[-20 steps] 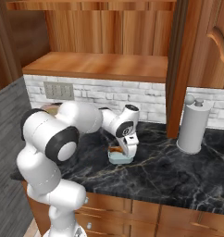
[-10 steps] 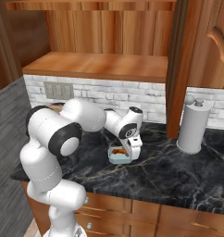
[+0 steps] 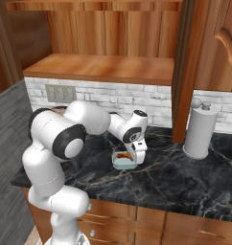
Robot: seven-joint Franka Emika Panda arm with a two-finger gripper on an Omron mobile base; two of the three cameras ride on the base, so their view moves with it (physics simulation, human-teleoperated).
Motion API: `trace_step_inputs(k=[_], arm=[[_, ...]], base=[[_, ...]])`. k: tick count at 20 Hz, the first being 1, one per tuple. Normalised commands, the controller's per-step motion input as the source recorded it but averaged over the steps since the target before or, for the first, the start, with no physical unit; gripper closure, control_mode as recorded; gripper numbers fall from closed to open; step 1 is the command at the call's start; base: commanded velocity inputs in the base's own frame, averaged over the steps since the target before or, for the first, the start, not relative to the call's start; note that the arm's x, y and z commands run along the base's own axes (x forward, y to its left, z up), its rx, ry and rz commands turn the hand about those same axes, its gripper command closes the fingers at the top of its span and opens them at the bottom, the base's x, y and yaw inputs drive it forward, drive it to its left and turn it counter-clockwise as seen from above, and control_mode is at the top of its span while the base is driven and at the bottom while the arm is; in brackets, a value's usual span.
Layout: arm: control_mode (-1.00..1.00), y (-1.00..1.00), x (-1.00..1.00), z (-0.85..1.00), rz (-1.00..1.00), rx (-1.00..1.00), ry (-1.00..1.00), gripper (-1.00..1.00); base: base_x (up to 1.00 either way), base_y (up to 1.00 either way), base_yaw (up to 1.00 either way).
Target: Retrieve the tupperware from the cabinet, then place the raw meat into the tupperware to avoid contamination.
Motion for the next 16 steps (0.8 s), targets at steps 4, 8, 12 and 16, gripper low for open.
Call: trace_step_inputs(k=[4,8,12,16], arm=[[-1.00,0.00,0.15,-0.12,0.00,0.00,0.00,1.00],[-1.00,0.01,0.14,-0.11,0.00,0.00,0.00,1.00],[-1.00,0.03,0.14,-0.12,-0.01,0.00,0.00,1.00],[-1.00,0.09,0.13,-0.16,-0.02,0.00,0.00,-1.00]], base=[[0.00,0.00,0.00],[0.00,0.00,0.00],[0.00,0.00,0.00],[0.00,0.00,0.00]])
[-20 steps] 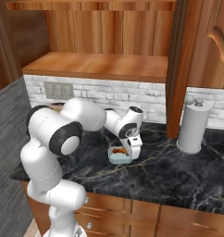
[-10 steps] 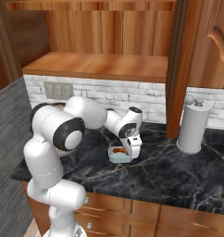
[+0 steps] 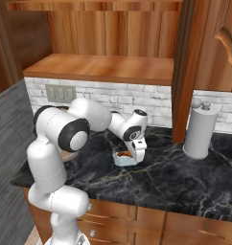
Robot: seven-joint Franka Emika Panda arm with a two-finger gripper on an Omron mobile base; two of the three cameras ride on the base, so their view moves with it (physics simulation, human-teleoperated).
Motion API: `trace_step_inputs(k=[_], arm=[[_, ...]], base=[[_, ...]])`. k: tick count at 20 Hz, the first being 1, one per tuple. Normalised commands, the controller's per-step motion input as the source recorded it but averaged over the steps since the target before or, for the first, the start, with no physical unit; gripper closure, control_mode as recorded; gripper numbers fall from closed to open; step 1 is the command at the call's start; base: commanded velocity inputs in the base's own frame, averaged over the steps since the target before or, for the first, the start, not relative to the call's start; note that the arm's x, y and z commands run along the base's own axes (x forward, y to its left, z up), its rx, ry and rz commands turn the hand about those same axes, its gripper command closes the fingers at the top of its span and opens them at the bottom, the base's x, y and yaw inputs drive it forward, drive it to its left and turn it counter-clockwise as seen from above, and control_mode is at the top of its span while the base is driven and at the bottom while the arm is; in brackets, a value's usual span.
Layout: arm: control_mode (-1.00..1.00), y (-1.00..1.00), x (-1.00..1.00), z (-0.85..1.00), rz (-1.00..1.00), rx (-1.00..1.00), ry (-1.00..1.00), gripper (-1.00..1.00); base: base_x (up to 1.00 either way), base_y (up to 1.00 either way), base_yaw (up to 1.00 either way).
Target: Retrieve the tupperware from the cabinet, then place the raw meat into the tupperware to avoid contamination.
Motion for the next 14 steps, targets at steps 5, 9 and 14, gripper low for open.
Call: trace_step_inputs(k=[5,9,14], arm=[[-1.00,0.02,0.04,-0.08,-0.03,0.00,0.00,-1.00],[-1.00,0.00,0.00,0.00,-0.02,0.00,0.00,-1.00],[-1.00,0.00,0.00,0.00,-0.02,0.00,0.00,-1.00]], base=[[0.00,0.00,0.00],[0.00,0.00,0.00],[0.00,0.00,0.00]])
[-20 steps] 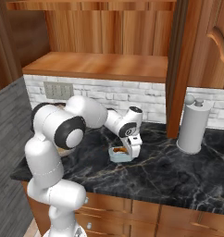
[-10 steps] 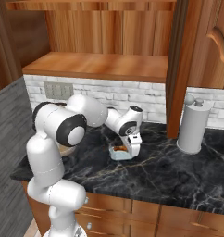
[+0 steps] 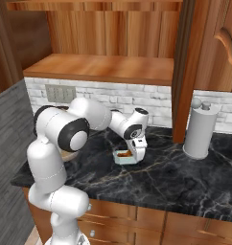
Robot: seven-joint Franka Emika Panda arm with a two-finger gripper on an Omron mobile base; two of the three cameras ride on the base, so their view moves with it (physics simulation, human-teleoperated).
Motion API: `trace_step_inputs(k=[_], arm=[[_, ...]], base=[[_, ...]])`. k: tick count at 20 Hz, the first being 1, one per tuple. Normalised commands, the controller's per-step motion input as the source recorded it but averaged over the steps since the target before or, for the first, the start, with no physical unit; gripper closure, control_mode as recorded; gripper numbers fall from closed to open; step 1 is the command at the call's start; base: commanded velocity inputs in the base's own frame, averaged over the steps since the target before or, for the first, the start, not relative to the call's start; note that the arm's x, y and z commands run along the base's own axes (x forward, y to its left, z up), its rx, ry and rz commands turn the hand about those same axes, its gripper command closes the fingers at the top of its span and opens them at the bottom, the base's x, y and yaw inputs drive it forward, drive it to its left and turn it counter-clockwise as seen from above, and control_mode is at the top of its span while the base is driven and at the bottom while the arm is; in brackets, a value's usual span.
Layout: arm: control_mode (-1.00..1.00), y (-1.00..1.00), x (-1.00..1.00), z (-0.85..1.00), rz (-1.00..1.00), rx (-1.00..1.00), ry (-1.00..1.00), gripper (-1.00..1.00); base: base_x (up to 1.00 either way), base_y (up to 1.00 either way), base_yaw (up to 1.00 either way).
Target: Retrieve the tupperware from the cabinet, then place the raw meat into the tupperware to avoid contamination.
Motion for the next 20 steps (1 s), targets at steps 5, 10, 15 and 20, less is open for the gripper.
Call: trace_step_inputs(k=[5,10,15,20], arm=[[-1.00,0.00,0.00,0.05,0.00,0.00,0.00,-1.00],[-1.00,0.00,-0.07,0.10,0.00,0.02,-0.10,-1.00],[-1.00,0.00,-0.09,0.24,0.00,0.03,-0.11,-1.00],[-1.00,0.00,-0.32,0.32,0.00,0.02,-0.08,-1.00]], base=[[0.00,0.00,0.00],[0.00,0.00,0.00],[0.00,0.00,0.00],[0.00,0.00,0.00]])
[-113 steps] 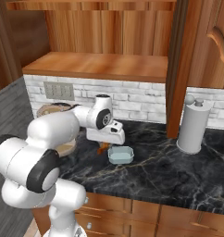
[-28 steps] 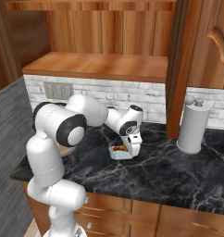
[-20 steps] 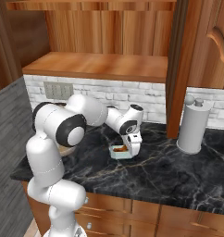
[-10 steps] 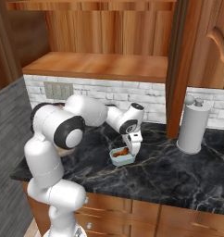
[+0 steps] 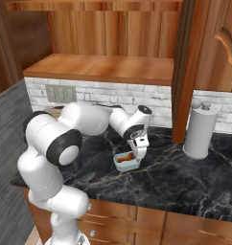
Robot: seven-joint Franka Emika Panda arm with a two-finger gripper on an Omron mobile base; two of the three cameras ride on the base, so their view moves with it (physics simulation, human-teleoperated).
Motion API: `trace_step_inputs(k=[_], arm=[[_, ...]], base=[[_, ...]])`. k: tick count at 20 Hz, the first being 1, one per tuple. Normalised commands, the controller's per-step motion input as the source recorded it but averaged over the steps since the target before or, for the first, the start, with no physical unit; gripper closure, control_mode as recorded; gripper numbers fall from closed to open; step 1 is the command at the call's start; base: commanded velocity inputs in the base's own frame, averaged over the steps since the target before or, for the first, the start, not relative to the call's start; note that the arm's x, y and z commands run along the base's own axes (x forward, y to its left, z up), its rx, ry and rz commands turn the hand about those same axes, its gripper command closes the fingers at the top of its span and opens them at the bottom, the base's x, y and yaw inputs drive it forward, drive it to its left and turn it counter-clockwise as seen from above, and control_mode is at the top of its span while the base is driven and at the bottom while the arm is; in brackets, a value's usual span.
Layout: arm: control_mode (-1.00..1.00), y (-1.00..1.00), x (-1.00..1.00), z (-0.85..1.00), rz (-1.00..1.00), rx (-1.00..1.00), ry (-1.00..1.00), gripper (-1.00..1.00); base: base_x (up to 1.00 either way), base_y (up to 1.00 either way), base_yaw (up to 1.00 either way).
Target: Retrieve the tupperware from the cabinet, then place the raw meat into the tupperware to avoid contamination.
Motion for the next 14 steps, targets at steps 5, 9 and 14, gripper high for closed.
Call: trace_step_inputs(k=[5,9,14], arm=[[-1.00,0.00,-0.45,0.40,0.00,0.00,-0.02,-1.00],[-1.00,0.15,-0.52,0.36,0.00,0.00,0.00,-1.00],[-1.00,0.40,-0.50,0.28,0.00,-0.02,0.00,-1.00]], base=[[0.00,0.00,0.00],[0.00,0.00,0.00],[0.00,0.00,0.00]])
